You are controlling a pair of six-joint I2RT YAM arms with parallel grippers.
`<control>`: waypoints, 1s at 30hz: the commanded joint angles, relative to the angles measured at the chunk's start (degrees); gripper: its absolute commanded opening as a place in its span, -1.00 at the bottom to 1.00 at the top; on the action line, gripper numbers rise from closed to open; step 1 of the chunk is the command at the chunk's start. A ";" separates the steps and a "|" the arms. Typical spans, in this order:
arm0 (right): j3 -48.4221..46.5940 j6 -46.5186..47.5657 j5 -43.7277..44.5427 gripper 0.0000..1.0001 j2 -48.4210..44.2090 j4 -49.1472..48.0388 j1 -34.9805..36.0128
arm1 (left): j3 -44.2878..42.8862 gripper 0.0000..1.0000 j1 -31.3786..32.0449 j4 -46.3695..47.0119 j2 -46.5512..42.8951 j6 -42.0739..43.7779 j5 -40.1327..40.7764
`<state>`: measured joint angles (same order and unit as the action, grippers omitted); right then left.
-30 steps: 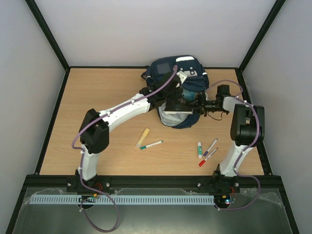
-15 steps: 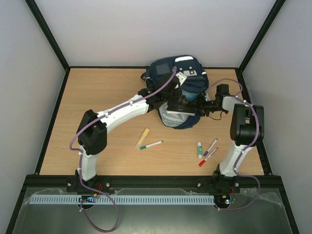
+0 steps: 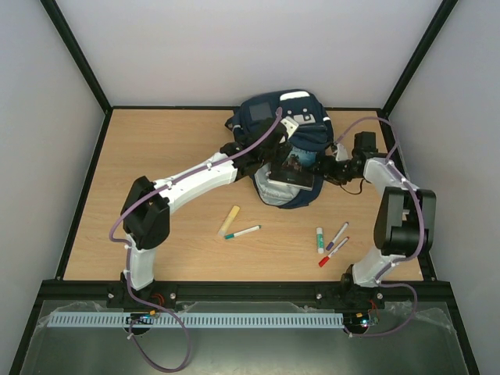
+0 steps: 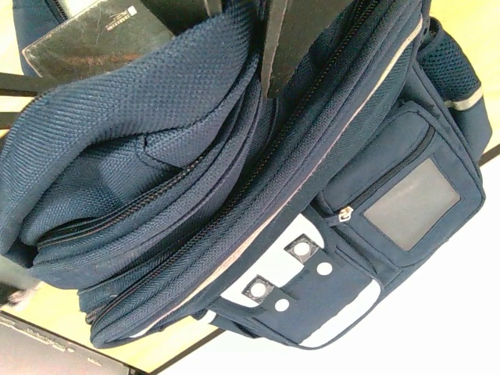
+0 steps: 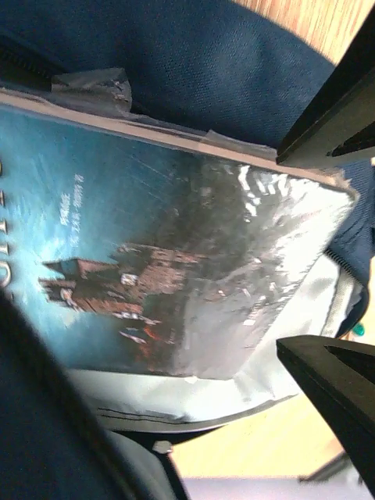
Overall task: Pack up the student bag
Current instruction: Place the book in the student bag.
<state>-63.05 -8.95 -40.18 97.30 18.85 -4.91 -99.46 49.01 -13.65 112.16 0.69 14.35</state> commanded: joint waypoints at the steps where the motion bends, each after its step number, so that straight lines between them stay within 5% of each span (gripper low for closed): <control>1: 3.01 9.23 3.72 0.16 -7.41 6.42 0.08 | -0.79 -0.95 0.73 6.63 -6.05 -1.21 -0.19; 11: 19.51 31.99 28.89 0.01 -26.28 -5.64 14.19 | -0.12 -0.95 0.22 6.90 -6.29 -2.04 -0.98; 19: 23.88 37.78 42.49 -0.12 -23.00 -17.63 18.66 | 0.15 -0.95 0.03 6.60 -7.07 -2.44 -0.84; 30: 22.70 39.55 44.94 -0.31 -16.36 -22.55 19.32 | 0.31 -0.95 0.05 6.49 -7.21 -2.58 -1.34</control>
<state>-39.66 29.41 2.83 79.02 -1.15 14.15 -98.26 48.84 -13.34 111.28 -0.45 13.45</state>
